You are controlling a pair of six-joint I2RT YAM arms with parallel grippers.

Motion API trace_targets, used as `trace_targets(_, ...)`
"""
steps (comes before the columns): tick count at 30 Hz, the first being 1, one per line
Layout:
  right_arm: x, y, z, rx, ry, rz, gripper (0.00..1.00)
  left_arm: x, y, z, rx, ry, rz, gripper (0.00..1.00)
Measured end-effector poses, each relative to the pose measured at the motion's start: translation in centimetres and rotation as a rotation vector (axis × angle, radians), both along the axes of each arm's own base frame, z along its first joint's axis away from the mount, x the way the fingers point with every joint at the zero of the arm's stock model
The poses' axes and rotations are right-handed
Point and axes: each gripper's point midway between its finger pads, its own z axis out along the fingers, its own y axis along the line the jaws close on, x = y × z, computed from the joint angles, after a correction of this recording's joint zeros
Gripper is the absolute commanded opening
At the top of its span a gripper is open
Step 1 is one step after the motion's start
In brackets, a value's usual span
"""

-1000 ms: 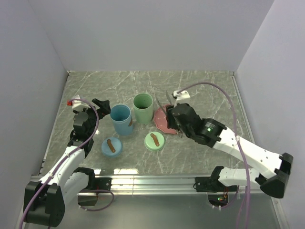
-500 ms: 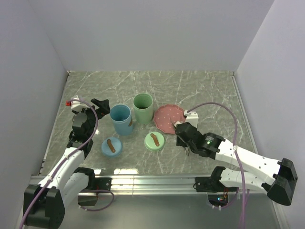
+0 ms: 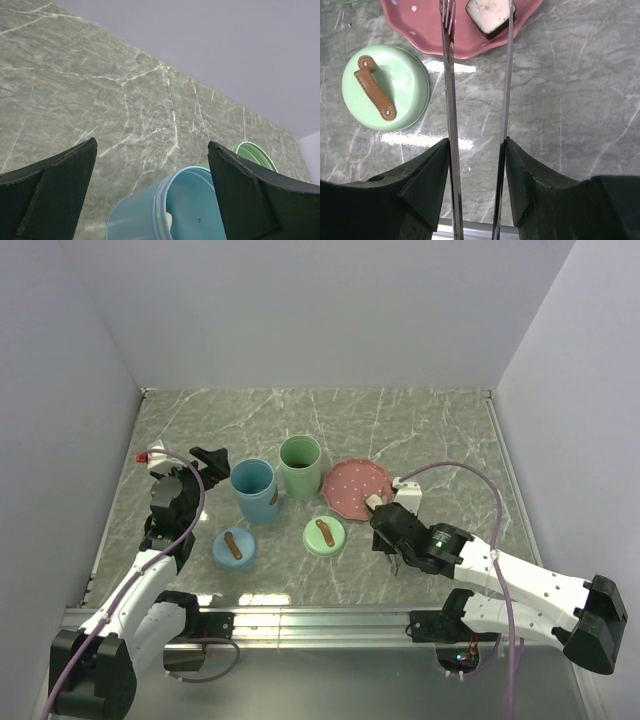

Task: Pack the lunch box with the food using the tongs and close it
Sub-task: Pick up the food using the clamp

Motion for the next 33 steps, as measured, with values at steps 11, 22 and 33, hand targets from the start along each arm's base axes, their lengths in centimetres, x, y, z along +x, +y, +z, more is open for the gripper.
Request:
trace_targets(11, 0.0, -0.5, 0.0, -0.012, -0.004, -0.024, 0.55, 0.0, 0.0, 0.0, 0.000, 0.000, 0.000, 1.00)
trace_targets(22, 0.0, 0.1, -1.4, -0.046, 0.035, -0.003, 0.52, 0.0, 0.0, 0.1, -0.001, -0.003, 0.000, 0.99)
trace_targets(33, 0.5, 0.4, -0.7, -0.074, 0.030, 0.018, 0.36, 0.0, 0.0, 0.1, -0.001, -0.003, 0.000, 0.99)
